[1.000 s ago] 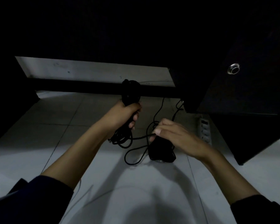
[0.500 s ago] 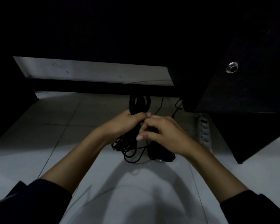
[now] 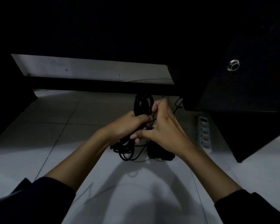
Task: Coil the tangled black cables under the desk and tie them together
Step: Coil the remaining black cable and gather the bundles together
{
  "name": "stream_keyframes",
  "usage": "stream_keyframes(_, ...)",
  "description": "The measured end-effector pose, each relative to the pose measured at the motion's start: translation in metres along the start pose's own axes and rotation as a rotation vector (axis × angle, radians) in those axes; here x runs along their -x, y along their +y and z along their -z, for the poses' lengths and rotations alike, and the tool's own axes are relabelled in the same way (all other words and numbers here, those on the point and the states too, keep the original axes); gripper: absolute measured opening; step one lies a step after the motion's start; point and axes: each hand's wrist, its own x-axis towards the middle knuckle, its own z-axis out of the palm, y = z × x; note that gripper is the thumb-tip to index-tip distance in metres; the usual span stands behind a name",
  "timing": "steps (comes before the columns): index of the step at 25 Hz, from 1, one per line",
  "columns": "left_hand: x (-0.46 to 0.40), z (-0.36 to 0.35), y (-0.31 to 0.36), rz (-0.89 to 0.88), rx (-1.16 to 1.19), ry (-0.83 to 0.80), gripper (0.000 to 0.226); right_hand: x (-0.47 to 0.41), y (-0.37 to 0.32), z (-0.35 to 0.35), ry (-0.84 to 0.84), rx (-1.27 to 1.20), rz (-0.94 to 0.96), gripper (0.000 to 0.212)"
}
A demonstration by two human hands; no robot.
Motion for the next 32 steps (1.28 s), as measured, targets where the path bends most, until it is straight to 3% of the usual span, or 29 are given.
stream_keyframes(5, -0.002, 0.009, 0.0, -0.017, 0.008, -0.041, 0.026, -0.004, 0.019, 0.009, -0.077, -0.123, -0.074, 0.056)
stream_keyframes(8, -0.003, 0.015, 0.003, 0.015, 0.184, 0.006, 0.025, -0.001, 0.043, 0.01, -0.067, -0.293, -0.144, 0.021)
stream_keyframes(12, -0.005, 0.025, 0.004, -0.017, 0.384, 0.091, 0.017, 0.011, 0.071, 0.005, -0.083, -0.295, -0.217, 0.006)
stream_keyframes(15, -0.006, 0.027, 0.003, -0.068, 0.455, 0.102, 0.016, 0.017, 0.078, 0.0, -0.094, -0.291, -0.227, 0.011)
stream_keyframes(17, -0.006, 0.025, 0.0, -0.103, 0.373, 0.089, 0.017, 0.015, 0.07, -0.001, -0.04, -0.351, -0.226, 0.013)
stream_keyframes(20, -0.008, 0.02, -0.005, -0.147, 0.191, 0.078, 0.029, 0.006, 0.049, 0.001, 0.1, -0.574, -0.282, 0.02)
stream_keyframes(23, -0.012, 0.012, -0.01, -0.162, 0.197, 0.128, 0.035, -0.003, 0.023, 0.003, 0.221, -0.749, -0.271, 0.012)
stream_keyframes(32, -0.014, -0.016, -0.01, -0.322, 0.257, 0.06, 0.041, -0.01, 0.0, -0.012, 0.455, -0.727, -0.265, 0.017)
